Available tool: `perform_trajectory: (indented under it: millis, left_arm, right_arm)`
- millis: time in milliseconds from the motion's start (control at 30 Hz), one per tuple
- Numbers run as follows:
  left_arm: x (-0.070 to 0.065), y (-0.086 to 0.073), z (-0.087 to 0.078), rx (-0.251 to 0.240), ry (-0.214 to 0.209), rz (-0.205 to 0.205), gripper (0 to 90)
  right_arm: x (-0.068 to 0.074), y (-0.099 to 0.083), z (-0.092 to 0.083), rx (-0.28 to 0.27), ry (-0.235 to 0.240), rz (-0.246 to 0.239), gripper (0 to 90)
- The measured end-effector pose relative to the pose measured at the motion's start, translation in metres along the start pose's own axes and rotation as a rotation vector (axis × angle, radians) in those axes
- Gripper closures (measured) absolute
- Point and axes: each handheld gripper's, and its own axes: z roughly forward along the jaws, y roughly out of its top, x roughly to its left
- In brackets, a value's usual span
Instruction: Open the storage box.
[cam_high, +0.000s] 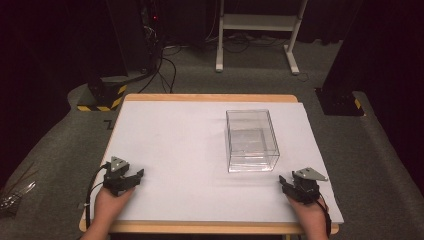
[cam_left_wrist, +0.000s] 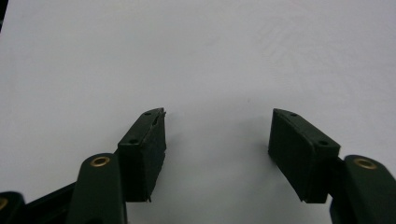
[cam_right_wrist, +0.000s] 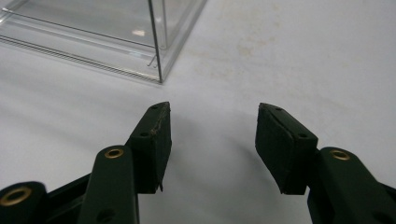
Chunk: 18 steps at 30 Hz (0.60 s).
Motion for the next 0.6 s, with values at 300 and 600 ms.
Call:
perform_trajectory:
  millis: [300, 600]
  left_arm:
    - [0.000, 0.000, 0.000, 0.001, -0.001, 0.000, 36.9]
    - [0.000, 0.000, 0.000, 0.000, 0.000, 0.000, 36.8]
  right_arm:
    - [0.009, 0.002, -0.006, -0.046, 0.065, -0.008, 43.1]
    - [0.026, 0.015, -0.016, -0.114, 0.115, -0.051, 45.4]
